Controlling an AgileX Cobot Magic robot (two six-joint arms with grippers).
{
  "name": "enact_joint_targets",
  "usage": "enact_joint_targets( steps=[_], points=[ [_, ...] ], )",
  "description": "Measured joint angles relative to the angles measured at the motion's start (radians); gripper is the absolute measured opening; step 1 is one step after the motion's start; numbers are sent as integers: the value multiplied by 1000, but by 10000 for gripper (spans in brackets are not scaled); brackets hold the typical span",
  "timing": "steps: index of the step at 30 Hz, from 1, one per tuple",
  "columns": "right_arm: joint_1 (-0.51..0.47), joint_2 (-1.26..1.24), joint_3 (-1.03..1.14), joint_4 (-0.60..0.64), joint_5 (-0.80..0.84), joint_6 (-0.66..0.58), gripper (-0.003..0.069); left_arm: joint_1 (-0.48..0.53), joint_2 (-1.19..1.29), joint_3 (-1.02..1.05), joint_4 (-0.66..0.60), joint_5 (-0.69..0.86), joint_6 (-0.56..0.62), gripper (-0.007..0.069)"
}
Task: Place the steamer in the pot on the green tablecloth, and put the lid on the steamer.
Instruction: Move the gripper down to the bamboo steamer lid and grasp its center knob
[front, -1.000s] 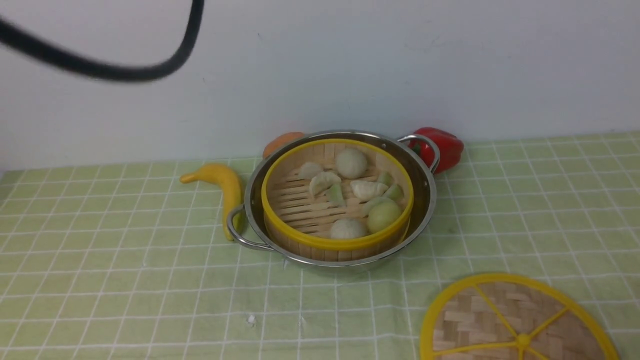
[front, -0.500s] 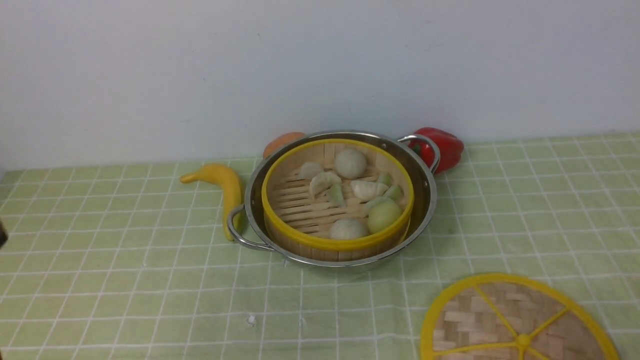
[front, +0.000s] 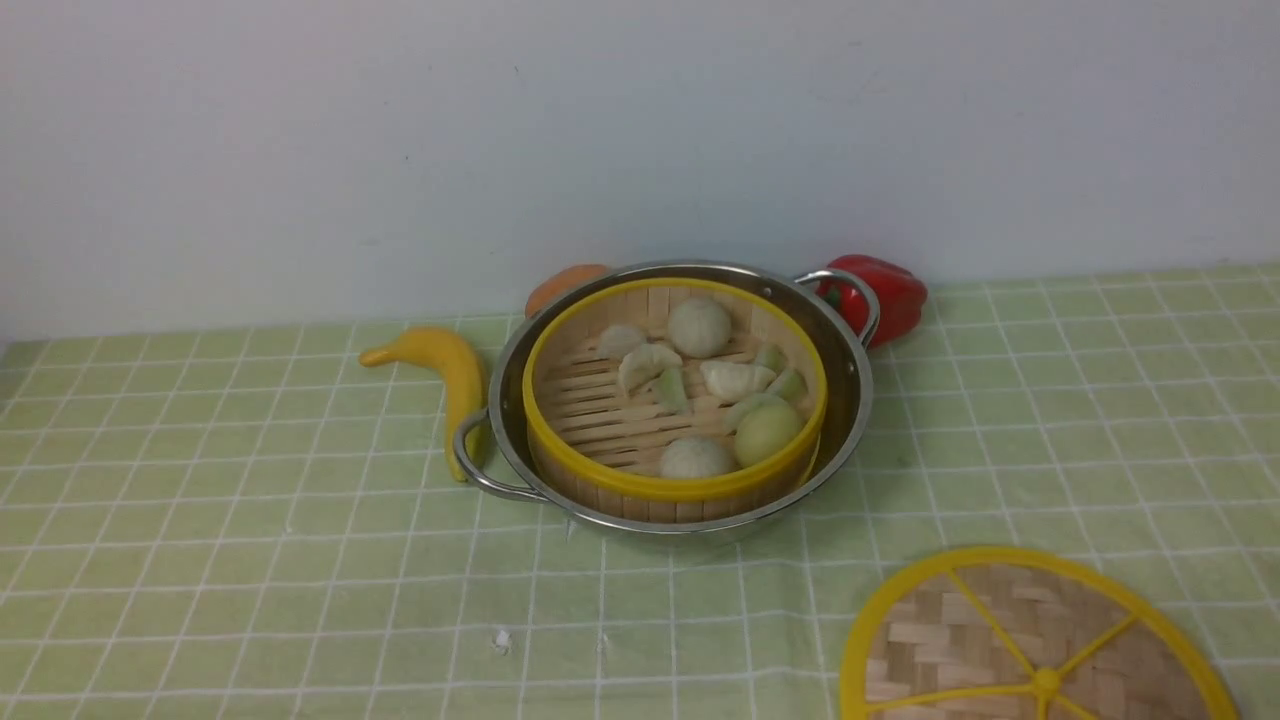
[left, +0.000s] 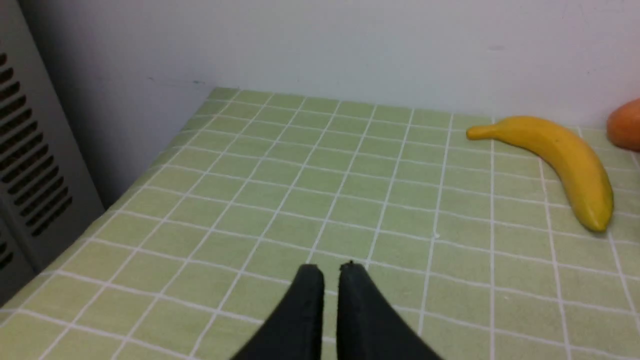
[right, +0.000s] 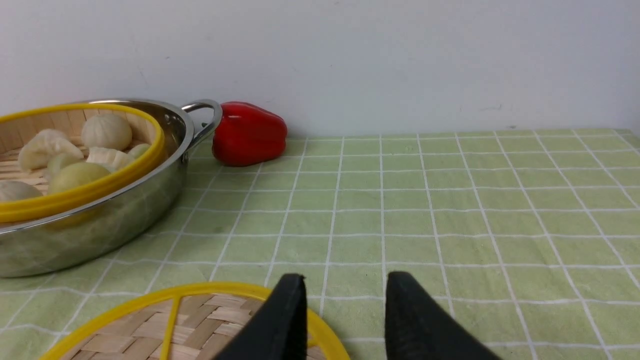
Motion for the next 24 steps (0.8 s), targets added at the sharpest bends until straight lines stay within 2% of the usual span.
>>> enact_joint_targets(
  steps=[5,24],
  points=[
    [0,0,0,0,-1,0,243,0,-69,34,4,28,0,47],
    [0,-1,0,0,-1,0,243,0,-73,34,4,31,1,77]
  ],
)
